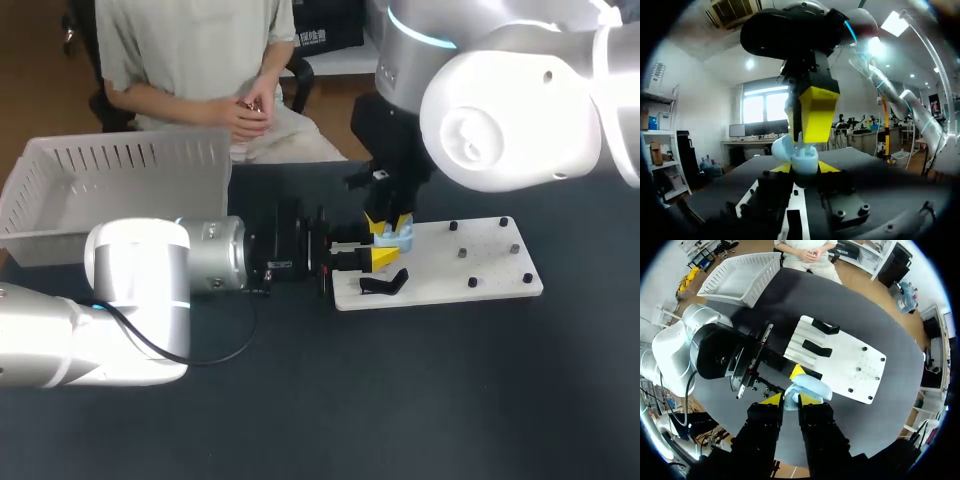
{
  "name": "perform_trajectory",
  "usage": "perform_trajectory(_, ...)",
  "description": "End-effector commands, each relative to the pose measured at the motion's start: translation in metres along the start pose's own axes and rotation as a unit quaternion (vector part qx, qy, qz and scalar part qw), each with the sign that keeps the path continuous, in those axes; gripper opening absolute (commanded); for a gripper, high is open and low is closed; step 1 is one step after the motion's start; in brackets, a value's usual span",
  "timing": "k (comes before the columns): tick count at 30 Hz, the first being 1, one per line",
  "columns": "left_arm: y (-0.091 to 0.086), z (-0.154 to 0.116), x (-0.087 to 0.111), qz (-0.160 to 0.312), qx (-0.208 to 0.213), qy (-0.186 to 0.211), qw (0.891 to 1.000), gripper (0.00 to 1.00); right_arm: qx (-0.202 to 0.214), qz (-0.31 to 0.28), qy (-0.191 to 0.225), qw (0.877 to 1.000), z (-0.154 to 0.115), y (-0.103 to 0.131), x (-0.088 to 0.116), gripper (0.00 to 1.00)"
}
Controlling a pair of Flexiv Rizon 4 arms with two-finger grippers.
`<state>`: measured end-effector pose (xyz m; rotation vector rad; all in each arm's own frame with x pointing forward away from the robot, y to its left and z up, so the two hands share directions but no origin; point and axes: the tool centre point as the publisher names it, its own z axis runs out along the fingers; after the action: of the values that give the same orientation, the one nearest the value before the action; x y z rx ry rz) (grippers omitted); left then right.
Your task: Pick up each earbud case from the left stands, insert the matching earbuds, close the lid, and place the case in the box.
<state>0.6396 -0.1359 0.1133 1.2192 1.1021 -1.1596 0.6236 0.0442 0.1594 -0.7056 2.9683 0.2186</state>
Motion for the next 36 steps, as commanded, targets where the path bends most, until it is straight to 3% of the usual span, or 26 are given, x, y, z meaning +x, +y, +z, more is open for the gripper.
perform_trajectory(1,-0.001,0.000,0.000,0.001,-0.002,-0.001,1.000,0.00,-0.003,-0.001,0.002,1.000,0.001,0.000,-0.002,0.31)
perform_trajectory(14,-0.001,0.000,0.000,0.001,-0.002,-0.001,1.000,0.00,-0.002,-0.003,-0.015,1.000,-0.011,0.004,-0.002,0.40)
perform_trajectory(18,-0.001,0.000,0.000,0.001,-0.002,-0.001,1.000,0.00,0.002,0.015,-0.031,0.999,-0.020,-0.002,-0.005,0.49)
perform_trajectory(19,-0.001,0.000,0.000,0.001,-0.002,-0.001,1.000,0.00,0.003,0.024,-0.036,0.999,-0.021,-0.006,-0.007,0.65)
perform_trajectory(20,-0.001,0.000,0.000,0.001,-0.002,-0.001,1.000,0.00,0.006,0.046,-0.047,0.998,-0.023,-0.011,-0.010,0.94)
perform_trajectory(21,-0.001,0.000,0.000,0.001,-0.002,-0.001,1.000,0.00,0.007,0.059,-0.049,0.997,-0.024,-0.016,-0.013,1.00)
perform_trajectory(27,-0.001,0.000,0.000,0.001,-0.002,-0.001,1.000,0.00,0.008,0.121,-0.076,0.990,-0.021,-0.044,-0.032,1.00)
perform_trajectory(36,-0.001,0.000,0.000,0.001,-0.002,-0.001,1.000,0.00,0.021,0.164,-0.037,0.986,0.001,-0.075,-0.033,1.00)
